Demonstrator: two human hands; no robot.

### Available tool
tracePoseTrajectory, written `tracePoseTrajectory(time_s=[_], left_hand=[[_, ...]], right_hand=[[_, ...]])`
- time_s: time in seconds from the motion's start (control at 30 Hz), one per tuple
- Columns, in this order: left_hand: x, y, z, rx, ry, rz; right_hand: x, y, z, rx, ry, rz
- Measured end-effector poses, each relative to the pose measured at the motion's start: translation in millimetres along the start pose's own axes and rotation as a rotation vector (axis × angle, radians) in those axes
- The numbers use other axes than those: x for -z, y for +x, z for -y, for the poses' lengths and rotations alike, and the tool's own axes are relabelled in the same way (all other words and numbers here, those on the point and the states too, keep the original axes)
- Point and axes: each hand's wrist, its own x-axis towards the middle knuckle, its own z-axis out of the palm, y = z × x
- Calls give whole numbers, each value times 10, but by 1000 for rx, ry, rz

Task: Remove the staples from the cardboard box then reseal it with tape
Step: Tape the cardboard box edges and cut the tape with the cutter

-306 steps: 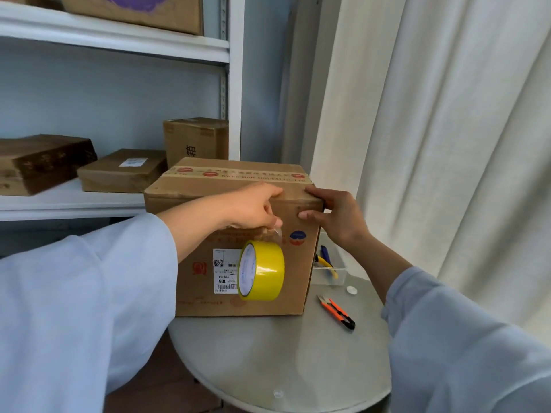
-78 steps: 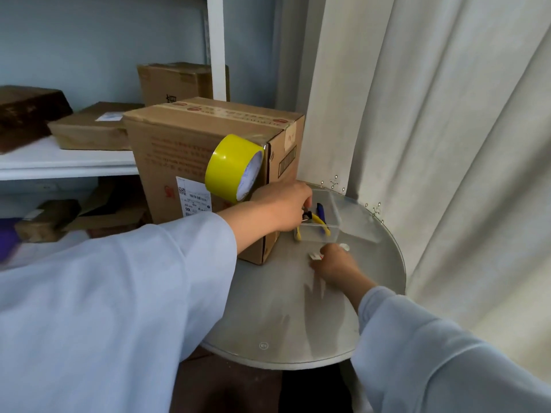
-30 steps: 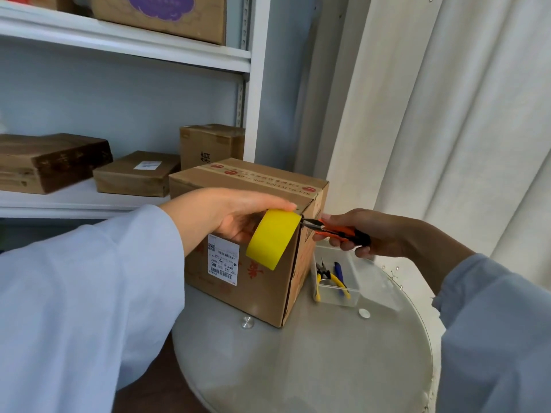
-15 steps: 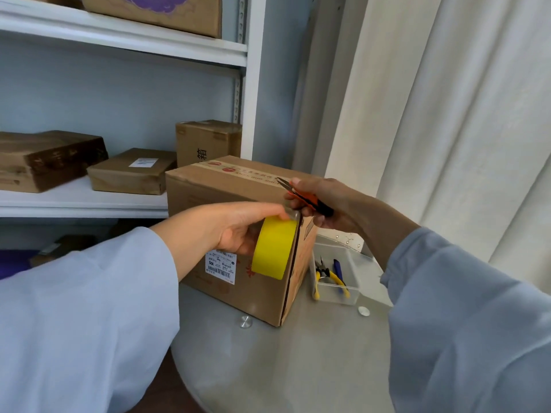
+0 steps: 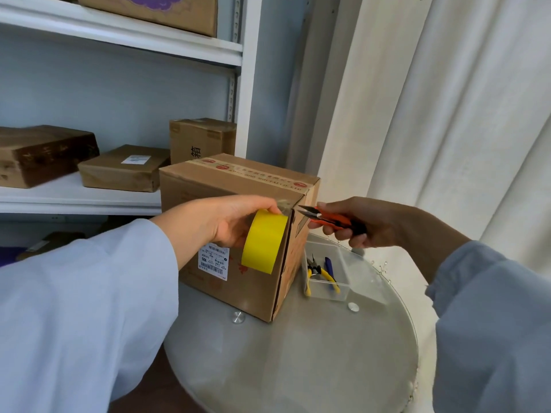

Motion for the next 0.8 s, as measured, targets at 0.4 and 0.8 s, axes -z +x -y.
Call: tracePoseTrajectory(time_s=[0.4,0.8], left_hand=[[-19,-3,54,42,-59,-98],[11,-3,23,73,-38,-119]], right_hand=[[-29,85,45,-30,-110,-1],[-88,108,78,-14,-131,-9]])
